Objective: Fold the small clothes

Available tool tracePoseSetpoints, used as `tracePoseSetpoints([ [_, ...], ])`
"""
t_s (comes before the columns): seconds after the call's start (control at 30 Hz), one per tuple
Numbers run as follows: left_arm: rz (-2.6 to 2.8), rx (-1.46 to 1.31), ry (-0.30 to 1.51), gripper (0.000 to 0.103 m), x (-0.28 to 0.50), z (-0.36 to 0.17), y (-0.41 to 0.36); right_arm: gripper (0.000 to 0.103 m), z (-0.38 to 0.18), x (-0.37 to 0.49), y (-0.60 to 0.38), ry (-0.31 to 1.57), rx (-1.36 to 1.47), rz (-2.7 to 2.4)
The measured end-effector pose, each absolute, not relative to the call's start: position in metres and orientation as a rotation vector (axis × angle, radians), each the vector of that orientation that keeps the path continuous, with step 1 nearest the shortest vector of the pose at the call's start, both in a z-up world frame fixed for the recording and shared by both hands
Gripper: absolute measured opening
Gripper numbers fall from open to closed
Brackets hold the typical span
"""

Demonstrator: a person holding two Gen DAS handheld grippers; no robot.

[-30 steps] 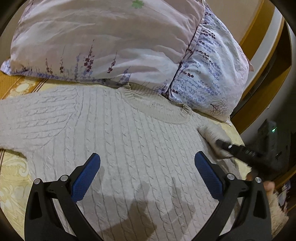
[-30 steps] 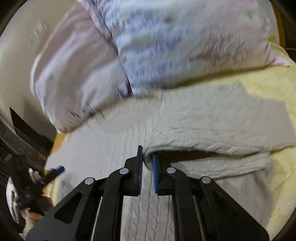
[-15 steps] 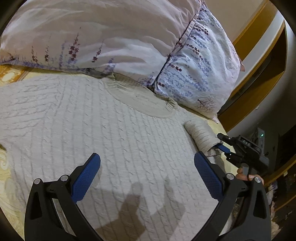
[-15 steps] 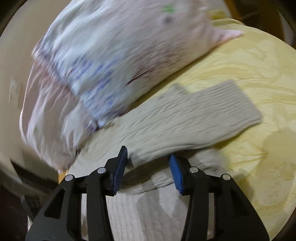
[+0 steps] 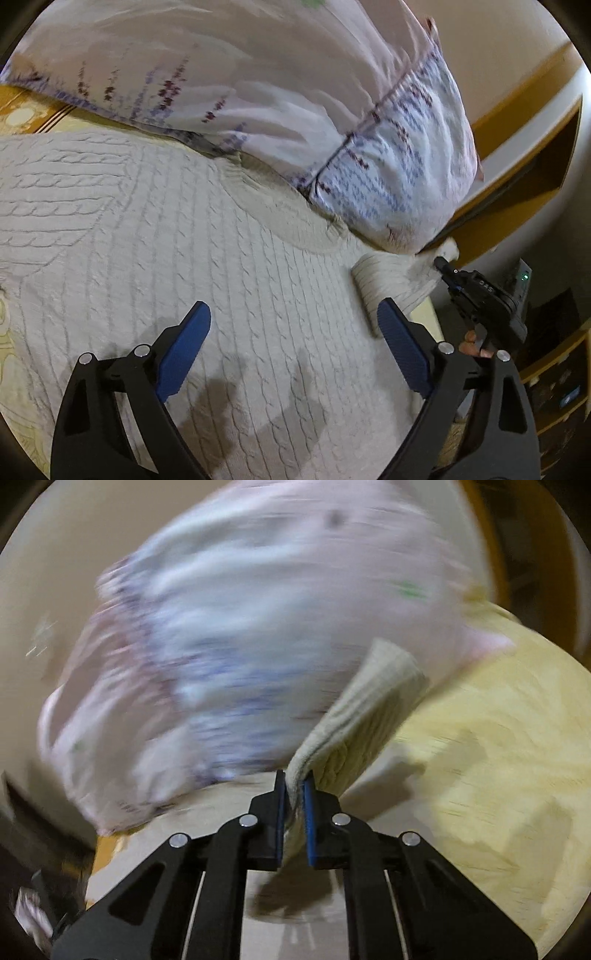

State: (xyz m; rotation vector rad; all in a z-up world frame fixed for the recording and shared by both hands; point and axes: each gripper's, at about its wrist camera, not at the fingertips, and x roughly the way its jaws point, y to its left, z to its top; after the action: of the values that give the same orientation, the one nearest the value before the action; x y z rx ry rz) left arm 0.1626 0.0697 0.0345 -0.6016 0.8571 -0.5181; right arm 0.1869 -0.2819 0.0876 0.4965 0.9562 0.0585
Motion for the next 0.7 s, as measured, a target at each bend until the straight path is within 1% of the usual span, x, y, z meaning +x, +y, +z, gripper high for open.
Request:
tracePoseSetpoints([
  [0.13, -0.505, -0.681, 0.828, 0.090, 0.164, 0.034, 0.088, 0.009, 0.076, 0.201, -0.207, 1.038, 0.429, 0.270],
  [0.17, -0.499, -0.694, 0.824, 0.089, 0.164, 0.034, 0.092, 0.009, 0.064, 0.204, -0.179, 1.095, 0.395, 0.348],
  [0.23, -0.488, -0.733, 0.828, 0.088, 0.167, 0.030, 0.100, 0.019, 0.041, 0.202, -0.138, 1.211, 0.342, 0.491],
  [0.27, -0.487, -0.747, 0.832, 0.087, 0.167, 0.028, 0.102, 0.021, 0.033, 0.200, -0.125, 1.248, 0.320, 0.526],
  [0.33, -0.479, -0.781, 0.847, 0.086, 0.169, 0.023, 0.106, 0.032, 0.022, 0.194, -0.111, 1.292, 0.293, 0.567],
  [0.4, -0.474, -0.790, 0.857, 0.085, 0.171, 0.019, 0.106, 0.040, 0.019, 0.185, -0.114, 1.310, 0.312, 0.578],
  [0.43, -0.477, -0.788, 0.863, 0.083, 0.172, 0.018, 0.105, 0.042, 0.021, 0.182, -0.120, 1.310, 0.332, 0.569],
  [0.63, -0.436, -0.779, 0.925, 0.072, 0.182, 0.008, 0.095, 0.043, 0.035, 0.159, -0.221, 1.290, 0.604, 0.337],
  [0.7, -0.413, -0.755, 0.934, 0.065, 0.185, 0.008, 0.094, 0.044, 0.038, 0.140, -0.268, 1.281, 0.682, 0.191],
])
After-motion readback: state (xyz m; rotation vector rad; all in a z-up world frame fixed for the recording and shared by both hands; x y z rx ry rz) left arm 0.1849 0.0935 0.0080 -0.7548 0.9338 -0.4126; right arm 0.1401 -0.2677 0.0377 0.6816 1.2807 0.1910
